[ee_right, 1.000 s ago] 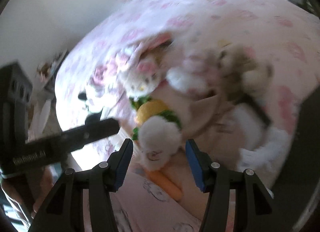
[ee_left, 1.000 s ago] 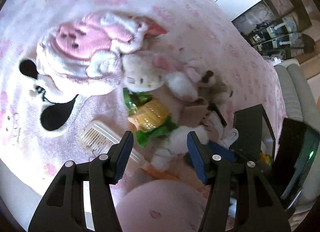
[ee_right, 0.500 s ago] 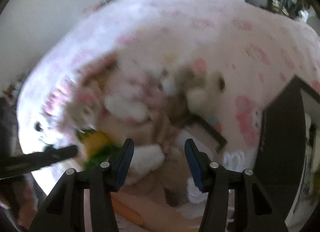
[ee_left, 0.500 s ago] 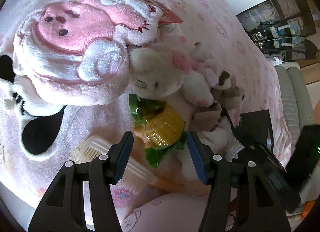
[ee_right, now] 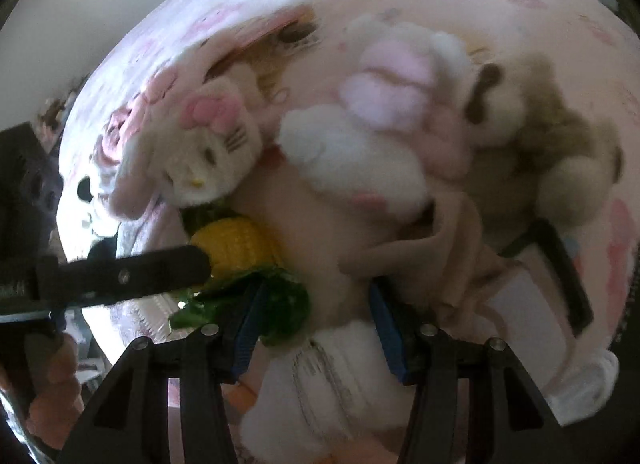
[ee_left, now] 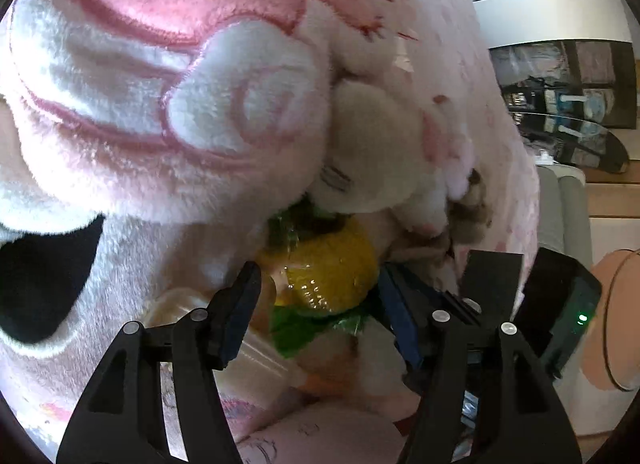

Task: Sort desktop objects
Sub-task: 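Grasp the second yellow corn cob in green husk from the toy pile with the left gripper, then carry the corn cob with the left gripper over the storage box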

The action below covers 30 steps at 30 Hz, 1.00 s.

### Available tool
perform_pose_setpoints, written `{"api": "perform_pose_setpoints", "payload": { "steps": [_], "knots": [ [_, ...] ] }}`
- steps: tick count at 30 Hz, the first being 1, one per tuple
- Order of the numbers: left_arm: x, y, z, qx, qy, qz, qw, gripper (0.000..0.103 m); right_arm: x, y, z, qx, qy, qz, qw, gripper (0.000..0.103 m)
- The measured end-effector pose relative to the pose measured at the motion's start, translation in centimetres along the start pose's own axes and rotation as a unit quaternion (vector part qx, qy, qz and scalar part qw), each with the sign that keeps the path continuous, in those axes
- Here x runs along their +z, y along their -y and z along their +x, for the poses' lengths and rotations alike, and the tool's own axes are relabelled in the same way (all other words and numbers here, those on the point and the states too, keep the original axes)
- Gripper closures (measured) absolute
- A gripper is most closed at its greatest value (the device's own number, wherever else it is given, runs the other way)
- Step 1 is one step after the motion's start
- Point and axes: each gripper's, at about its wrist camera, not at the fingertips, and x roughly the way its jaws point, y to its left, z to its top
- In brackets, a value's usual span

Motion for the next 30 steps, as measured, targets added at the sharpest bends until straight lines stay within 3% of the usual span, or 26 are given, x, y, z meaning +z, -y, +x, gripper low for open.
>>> {"api": "perform_pose_setpoints", "payload": {
  "steps": [4, 8, 9, 14, 19, 21, 25, 30],
  "knots": [
    [0.3, 0.9, 0.6, 0.014, -0.011, 0.019, 0.9997, 0.038, 0.1, 1.1, 0.0, 0.053, 0.001, 0.017, 0.998, 0.056],
    [-1.0, 2.6, -0.4, 0.046, 0.006, 0.065, 0.9968, 0.048, -0.7, 2.8, -0.4, 0.129, 0.011, 0.071, 0.989, 0.082],
    [-1.5, 3.1, -0.6, 0.054, 0.011, 0.077, 0.9955, 0.051, -0.9, 3.0, -0.9, 0.133, 0.018, 0.078, 0.988, 0.082],
    [-3.5, 5.3, -2.7, 0.056, 0.033, 0.11, 0.9918, 0.052, -2.4, 2.5, -5.1, 0.13, 0.053, 0.065, 0.988, 0.082],
    [-5.8, 8.4, -5.1, 0.031, 0.051, 0.147, 0.9874, 0.052, -3.7, 2.5, -10.1, 0.115, 0.091, 0.049, 0.988, 0.082],
    [-6.0, 10.2, -5.2, 0.028, 0.053, 0.164, 0.9847, 0.052, -3.3, 2.5, -10.1, 0.111, 0.1, 0.051, 0.987, 0.082],
    [-7.8, 13.0, -5.4, 0.019, 0.047, 0.197, 0.979, 0.052, -4.9, 3.9, -13.5, 0.087, 0.125, 0.054, 0.987, 0.082],
    [-10.8, 18.1, -2.8, 0.01, 0.025, 0.242, 0.9699, 0.052, -7.2, 7.1, -15.9, 0.058, 0.144, 0.074, 0.985, 0.082]
  ]
}}
